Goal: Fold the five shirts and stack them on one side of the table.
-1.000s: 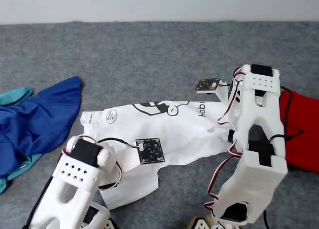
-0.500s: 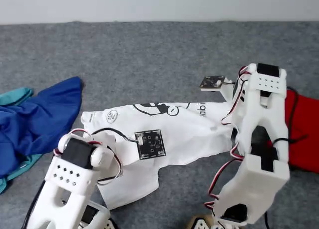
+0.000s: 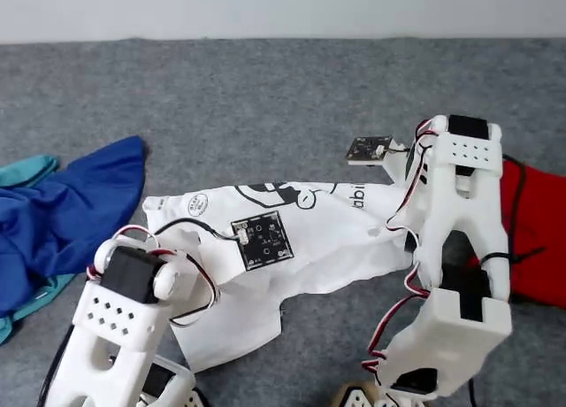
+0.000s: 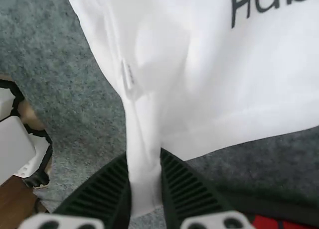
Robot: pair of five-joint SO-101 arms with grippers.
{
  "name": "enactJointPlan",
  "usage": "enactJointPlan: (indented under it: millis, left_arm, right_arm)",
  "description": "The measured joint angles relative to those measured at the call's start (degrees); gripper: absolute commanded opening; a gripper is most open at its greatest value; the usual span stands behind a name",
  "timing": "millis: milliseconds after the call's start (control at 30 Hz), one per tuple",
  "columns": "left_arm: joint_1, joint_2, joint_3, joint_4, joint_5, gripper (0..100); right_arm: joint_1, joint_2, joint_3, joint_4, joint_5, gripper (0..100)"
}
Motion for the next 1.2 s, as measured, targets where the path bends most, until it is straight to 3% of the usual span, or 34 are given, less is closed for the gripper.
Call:
enactJointPlan:
  millis: [167,367,567,733,1200]
  left_arm:
    - [0.00,0.00,9.76,0.00,-1.93,1]
    - [-2.02,0.00,10.99,0.00,-5.45,2]
    - [-2.73,0.00,10.99,0.00,-5.54,15]
    - [-2.73,0.00,7.82,0.00,3.34,20]
    - [-2.64,0.00,-3.52,0.09,11.60,17]
  right_arm:
    - [-1.67,0.00,3.52,0.00,-0.18,1.0]
    - [-1.67,0.00,7.74,-0.97,-0.26,2.0]
    - [-1.67,-0.18,7.74,-0.18,-3.60,22.6]
    - [-0.70,-0.79,5.89,0.00,-7.65,24.0]
    - [-0.09,-11.87,-0.70,0.00,-9.32,23.7]
